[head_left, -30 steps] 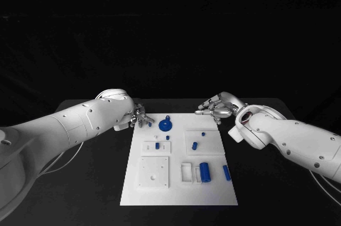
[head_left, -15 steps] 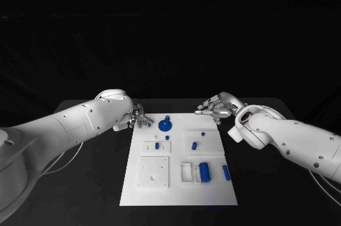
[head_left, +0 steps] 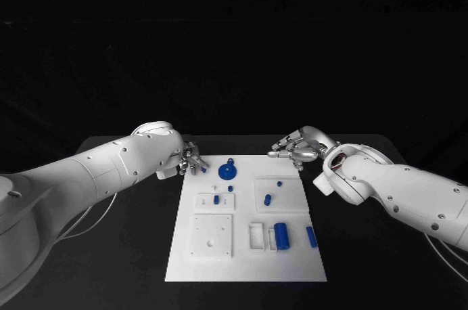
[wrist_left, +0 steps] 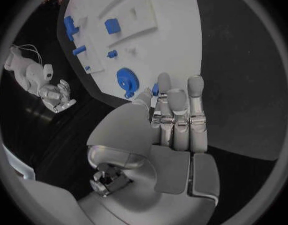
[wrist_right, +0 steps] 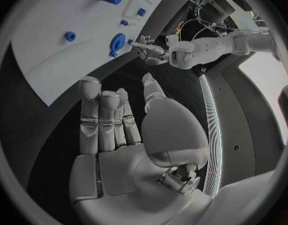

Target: Assemble the parts on the task board

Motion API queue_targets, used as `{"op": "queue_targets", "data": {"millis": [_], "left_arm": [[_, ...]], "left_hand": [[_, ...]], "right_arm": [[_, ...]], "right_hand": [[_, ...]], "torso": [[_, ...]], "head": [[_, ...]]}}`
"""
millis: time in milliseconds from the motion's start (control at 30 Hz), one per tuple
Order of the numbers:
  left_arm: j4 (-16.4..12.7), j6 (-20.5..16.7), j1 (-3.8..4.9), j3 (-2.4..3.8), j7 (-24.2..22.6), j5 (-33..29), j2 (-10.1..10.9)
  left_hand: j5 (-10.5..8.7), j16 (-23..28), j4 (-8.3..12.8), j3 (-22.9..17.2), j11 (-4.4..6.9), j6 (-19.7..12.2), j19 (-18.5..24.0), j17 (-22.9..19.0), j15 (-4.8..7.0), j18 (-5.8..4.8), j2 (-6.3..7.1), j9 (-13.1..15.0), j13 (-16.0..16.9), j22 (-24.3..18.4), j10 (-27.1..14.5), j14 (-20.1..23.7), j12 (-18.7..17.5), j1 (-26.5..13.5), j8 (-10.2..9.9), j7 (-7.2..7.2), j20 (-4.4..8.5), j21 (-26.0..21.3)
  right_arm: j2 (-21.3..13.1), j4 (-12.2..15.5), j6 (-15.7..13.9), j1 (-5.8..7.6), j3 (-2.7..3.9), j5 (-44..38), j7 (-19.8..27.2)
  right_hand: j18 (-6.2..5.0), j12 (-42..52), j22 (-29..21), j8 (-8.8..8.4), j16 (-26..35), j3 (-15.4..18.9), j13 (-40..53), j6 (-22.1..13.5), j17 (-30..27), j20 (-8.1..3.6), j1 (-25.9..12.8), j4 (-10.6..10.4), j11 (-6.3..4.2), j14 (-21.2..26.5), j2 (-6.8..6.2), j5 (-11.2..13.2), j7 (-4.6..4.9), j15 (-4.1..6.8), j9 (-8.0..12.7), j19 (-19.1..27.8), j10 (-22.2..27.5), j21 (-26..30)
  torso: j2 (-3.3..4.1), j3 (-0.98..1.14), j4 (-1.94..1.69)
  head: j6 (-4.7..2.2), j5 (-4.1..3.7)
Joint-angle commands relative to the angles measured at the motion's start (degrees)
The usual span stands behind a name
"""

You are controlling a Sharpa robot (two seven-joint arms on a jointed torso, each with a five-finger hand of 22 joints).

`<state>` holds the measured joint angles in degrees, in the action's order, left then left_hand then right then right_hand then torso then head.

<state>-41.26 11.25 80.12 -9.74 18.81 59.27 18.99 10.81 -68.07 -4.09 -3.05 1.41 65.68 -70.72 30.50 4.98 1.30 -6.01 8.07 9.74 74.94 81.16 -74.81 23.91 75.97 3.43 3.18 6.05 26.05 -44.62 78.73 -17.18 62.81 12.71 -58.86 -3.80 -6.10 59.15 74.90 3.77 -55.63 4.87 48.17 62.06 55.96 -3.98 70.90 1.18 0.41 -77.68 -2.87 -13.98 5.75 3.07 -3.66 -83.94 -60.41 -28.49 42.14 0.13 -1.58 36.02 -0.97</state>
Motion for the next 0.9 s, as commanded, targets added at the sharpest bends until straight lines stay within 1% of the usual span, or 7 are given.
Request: {"op": "queue_targets", "data": {"millis": [33,267,300,333,400,500,900], "left_arm": [[0.11,0.31,-0.17,-0.06,-0.37,-2.69,-0.08],[0.19,0.65,-0.18,-0.05,-0.16,-3.17,0.09],[0.20,0.64,-0.18,-0.05,-0.12,-3.19,0.10],[0.19,0.59,-0.18,-0.05,-0.08,-3.21,0.12],[0.16,0.47,-0.18,-0.05,0.06,-3.23,0.15],[-0.10,-0.46,-0.17,-0.05,1.02,-3.25,0.31],[-4.00,-5.74,-0.08,0.05,6.75,-4.17,2.09]], "left_hand": [[0.48,-0.41,0.86,-0.27,0.14,0.43,0.34,0.09,0.02,0.80,-0.53,0.35,-0.16,1.19,-0.16,0.26,-0.28,1.11,0.37,-0.03,0.06,0.43],[1.63,-0.64,2.96,-1.08,0.18,0.96,0.53,0.09,0.06,0.88,-1.20,0.89,-0.58,1.18,0.34,0.28,-0.87,1.67,0.39,-0.15,0.08,0.87],[2.60,-0.64,3.29,-1.18,0.18,1.07,0.55,0.07,0.07,0.89,-1.12,0.96,-0.62,1.18,0.39,0.30,-0.94,1.67,0.40,-0.16,0.08,0.94],[5.61,-0.64,3.72,-1.50,0.15,1.11,0.57,0.07,0.09,0.90,-0.92,0.99,-0.68,1.20,0.37,0.31,-1.05,1.94,0.40,-0.08,0.12,1.00],[8.71,-0.65,4.60,-2.32,0.16,1.27,0.65,0.06,0.10,0.95,-0.53,1.08,-0.82,1.22,0.44,0.34,-1.27,1.99,0.40,0.00,0.14,1.17],[9.26,-0.69,5.73,-3.40,0.31,2.16,0.74,0.04,0.19,1.02,-0.02,1.38,-0.99,1.20,0.88,0.28,-1.48,1.32,0.45,-0.22,0.19,1.50],[14.95,-1.29,8.63,-7.45,1.21,6.53,-0.23,0.41,0.94,0.95,2.05,3.64,-0.82,1.17,4.50,-1.80,-1.73,-1.73,0.45,-1.44,0.90,3.08]], "right_arm": [[0.05,0.08,0.08,-0.02,0.03,-0.08,0.16],[0.03,0.07,0.06,-0.02,0.03,-0.08,0.16],[0.03,0.07,0.07,-0.02,0.03,-0.08,0.16],[0.03,0.07,0.07,-0.02,0.03,-0.08,0.16],[0.02,0.07,0.07,-0.02,0.03,-0.08,0.17],[-0.01,0.06,0.07,-0.02,0.03,-0.08,0.17],[-0.14,0.07,0.06,-0.02,0.03,-0.07,0.25]], "right_hand": [[-0.67,-0.16,3.09,-0.19,0.36,-0.11,-0.05,-0.43,0.00,-0.20,0.31,0.02,0.20,-0.34,0.04,-0.12,-0.01,0.06,0.07,-1.86,-0.38,-0.02],[-0.67,-0.16,3.09,-0.19,0.36,-0.11,-0.05,-0.43,0.00,-0.20,0.31,0.02,0.20,-0.34,0.04,-0.12,-0.01,0.06,0.07,-1.86,-0.38,-0.02],[-0.67,-0.16,3.10,-0.19,0.35,-0.07,-0.05,-0.43,0.01,-0.20,0.29,0.01,0.20,-0.35,0.04,-0.17,-0.01,0.06,0.08,-1.86,-0.37,-0.04],[-0.67,-0.15,3.10,-0.20,0.34,-0.04,-0.05,-0.43,0.02,-0.20,0.28,-0.01,0.20,-0.35,0.03,-0.23,-0.01,0.07,0.08,-1.86,-0.37,-0.05],[-0.67,-0.15,3.10,-0.20,0.34,-0.04,-0.05,-0.43,0.02,-0.20,0.28,-0.01,0.20,-0.35,0.03,-0.23,-0.01,0.07,0.08,-1.86,-0.37,-0.05],[-0.67,-0.15,3.10,-0.20,0.34,-0.04,-0.05,-0.43,0.02,-0.20,0.28,-0.01,0.20,-0.35,0.03,-0.23,-0.01,0.07,0.08,-1.86,-0.37,-0.05],[-0.67,-0.15,3.10,-0.20,0.34,-0.04,-0.05,-0.43,0.02,-0.20,0.28,-0.01,0.20,-0.35,0.03,-0.23,-0.01,0.07,0.08,-1.86,-0.37,-0.05]], "torso": [[0.02,0.04,0.04],[0.03,0.06,0.05],[0.04,0.04,0.06],[0.04,0.06,0.06],[0.03,0.07,0.05],[0.03,0.06,0.05],[-0.06,0.09,-0.01]], "head": [[0.00,0.08],[0.10,0.08],[0.13,0.08],[0.13,0.08],[0.11,0.09],[0.06,0.02],[0.13,0.03]]}}
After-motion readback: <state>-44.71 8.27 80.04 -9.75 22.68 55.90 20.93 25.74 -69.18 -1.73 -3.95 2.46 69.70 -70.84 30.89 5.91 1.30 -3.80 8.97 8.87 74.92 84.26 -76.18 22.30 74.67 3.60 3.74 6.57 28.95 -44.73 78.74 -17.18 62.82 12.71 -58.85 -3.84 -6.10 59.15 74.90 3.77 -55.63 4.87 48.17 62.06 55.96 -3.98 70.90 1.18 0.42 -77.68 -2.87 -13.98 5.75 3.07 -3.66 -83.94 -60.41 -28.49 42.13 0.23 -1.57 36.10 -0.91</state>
